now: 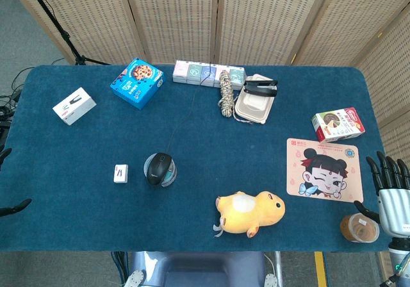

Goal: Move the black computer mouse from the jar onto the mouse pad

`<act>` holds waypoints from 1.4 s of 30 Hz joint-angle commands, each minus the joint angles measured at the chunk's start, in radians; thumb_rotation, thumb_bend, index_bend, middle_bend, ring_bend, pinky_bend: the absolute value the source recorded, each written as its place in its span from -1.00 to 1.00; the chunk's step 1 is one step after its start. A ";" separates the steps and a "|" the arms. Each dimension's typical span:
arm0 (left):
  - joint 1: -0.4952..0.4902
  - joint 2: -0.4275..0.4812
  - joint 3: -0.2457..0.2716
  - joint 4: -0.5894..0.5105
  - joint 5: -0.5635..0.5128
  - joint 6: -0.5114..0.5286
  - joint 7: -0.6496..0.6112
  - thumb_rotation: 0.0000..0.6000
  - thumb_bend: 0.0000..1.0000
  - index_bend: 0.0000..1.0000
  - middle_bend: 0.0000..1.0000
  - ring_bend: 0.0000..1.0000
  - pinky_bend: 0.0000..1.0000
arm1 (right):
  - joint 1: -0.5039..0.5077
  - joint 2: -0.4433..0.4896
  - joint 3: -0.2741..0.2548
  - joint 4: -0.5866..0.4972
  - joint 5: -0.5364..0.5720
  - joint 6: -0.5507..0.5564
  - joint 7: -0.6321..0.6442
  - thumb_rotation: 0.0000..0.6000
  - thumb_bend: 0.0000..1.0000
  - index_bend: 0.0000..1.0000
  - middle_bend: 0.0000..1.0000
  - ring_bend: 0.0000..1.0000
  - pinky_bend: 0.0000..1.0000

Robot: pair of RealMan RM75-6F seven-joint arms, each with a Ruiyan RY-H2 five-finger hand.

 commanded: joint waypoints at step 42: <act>-0.035 0.074 0.004 -0.020 0.008 -0.081 -0.101 1.00 -1.00 -1.00 -1.00 -1.00 -1.00 | 0.823 -0.155 0.411 -0.161 -0.038 -0.981 -0.219 1.00 -1.00 -0.70 -1.00 -1.00 -1.00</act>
